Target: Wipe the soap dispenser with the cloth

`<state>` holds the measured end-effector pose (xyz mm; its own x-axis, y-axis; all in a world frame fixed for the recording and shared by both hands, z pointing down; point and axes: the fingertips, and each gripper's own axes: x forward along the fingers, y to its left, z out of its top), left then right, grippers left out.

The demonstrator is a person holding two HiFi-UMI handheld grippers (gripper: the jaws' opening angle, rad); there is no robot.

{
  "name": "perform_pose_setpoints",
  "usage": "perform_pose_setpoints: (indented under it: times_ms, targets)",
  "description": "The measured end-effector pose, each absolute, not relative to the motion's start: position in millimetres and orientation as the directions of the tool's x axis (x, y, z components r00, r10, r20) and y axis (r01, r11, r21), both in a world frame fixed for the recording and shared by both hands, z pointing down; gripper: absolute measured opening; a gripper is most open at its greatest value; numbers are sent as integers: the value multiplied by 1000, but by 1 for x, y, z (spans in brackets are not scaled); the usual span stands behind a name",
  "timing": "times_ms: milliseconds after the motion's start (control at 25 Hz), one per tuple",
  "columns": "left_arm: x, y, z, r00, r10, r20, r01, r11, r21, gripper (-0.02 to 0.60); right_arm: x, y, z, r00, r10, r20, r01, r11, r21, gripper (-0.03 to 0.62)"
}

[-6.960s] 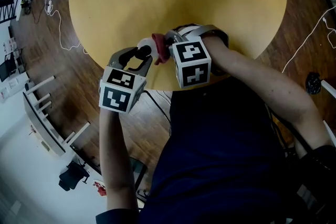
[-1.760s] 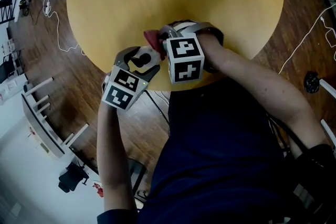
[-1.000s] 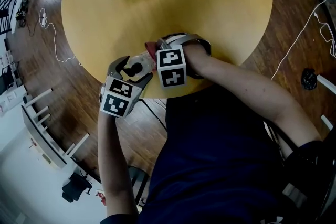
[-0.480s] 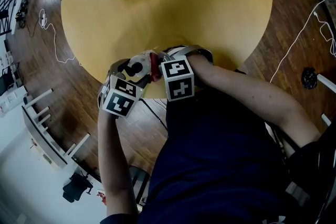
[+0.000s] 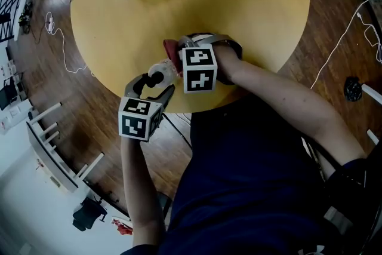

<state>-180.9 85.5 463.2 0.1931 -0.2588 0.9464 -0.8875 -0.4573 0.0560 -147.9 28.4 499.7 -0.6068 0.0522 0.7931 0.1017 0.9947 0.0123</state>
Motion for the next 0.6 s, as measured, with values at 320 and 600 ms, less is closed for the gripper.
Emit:
perform_pose_setpoints:
  times_ms: [320,600]
  targets:
    - [-171,64,482,126,-379,917,-903,-426,-51,364,-139,63,518,-597,148,789,121,988,-94,66]
    - [-171,56,483,186,-460,868,-891,-452,-48,362,-120,69,523,-621,128,773,-29,982,-185,66]
